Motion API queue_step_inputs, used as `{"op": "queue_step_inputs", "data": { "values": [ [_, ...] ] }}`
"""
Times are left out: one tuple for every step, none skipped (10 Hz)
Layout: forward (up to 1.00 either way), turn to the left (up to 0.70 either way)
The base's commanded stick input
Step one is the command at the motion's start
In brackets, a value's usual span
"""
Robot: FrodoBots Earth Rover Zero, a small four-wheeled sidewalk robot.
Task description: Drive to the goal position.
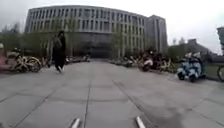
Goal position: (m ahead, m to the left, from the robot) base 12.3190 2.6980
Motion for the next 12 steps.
{"op": "queue_step_inputs", "data": {
  "values": [
    [1.0, 0.06],
    [1.0, 0.06],
    [1.0, 0.06],
    [1.0, 0.06],
    [1.0, 0.06],
    [1.0, 0.06],
    [1.0, 0.06],
    [1.0, 0.06],
    [1.0, 0.06],
    [1.0, 0.06],
    [1.0, 0.06],
    [1.0, 0.06]
  ]
}}
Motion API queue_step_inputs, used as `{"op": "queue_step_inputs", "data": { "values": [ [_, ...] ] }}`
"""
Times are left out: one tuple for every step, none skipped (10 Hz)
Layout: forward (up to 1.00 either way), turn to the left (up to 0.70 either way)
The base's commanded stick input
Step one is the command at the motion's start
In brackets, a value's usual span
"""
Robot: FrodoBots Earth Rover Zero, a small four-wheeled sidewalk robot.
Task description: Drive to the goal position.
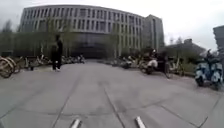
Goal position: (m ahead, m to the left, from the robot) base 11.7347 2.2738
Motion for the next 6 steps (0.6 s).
{"op": "queue_step_inputs", "data": {
  "values": [
    [1.0, 0.06],
    [1.0, 0.06],
    [1.0, 0.06],
    [1.0, 0.06],
    [1.0, 0.06],
    [1.0, 0.06]
  ]
}}
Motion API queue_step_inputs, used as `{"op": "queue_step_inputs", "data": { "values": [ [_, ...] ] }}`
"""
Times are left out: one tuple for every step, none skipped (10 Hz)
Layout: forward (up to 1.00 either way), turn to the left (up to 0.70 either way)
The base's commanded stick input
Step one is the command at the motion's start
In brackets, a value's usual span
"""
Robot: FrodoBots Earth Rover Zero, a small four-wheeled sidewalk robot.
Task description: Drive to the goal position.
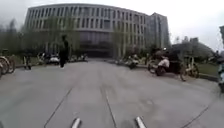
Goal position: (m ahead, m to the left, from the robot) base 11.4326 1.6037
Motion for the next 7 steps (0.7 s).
{"op": "queue_step_inputs", "data": {
  "values": [
    [1.0, 0.06],
    [1.0, 0.06],
    [1.0, -0.01],
    [1.0, -0.14],
    [1.0, -0.28],
    [1.0, -0.25],
    [1.0, 0.06]
  ]
}}
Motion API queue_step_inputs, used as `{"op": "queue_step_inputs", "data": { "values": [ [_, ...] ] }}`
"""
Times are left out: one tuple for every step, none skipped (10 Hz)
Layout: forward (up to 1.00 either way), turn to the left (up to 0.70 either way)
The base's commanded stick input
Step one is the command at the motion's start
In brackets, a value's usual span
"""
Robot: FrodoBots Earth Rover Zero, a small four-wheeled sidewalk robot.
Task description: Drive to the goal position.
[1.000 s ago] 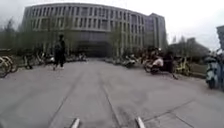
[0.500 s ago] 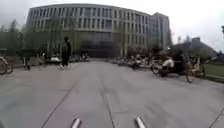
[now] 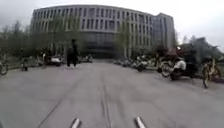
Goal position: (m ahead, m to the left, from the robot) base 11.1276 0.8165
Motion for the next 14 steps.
{"op": "queue_step_inputs", "data": {
  "values": [
    [1.0, 0.06],
    [1.0, 0.06],
    [1.0, 0.06],
    [1.0, 0.06],
    [1.0, 0.06],
    [1.0, 0.06],
    [1.0, 0.06],
    [1.0, 0.06],
    [1.0, 0.06],
    [1.0, 0.06],
    [1.0, 0.06],
    [1.0, 0.06],
    [1.0, 0.06],
    [1.0, 0.06]
  ]
}}
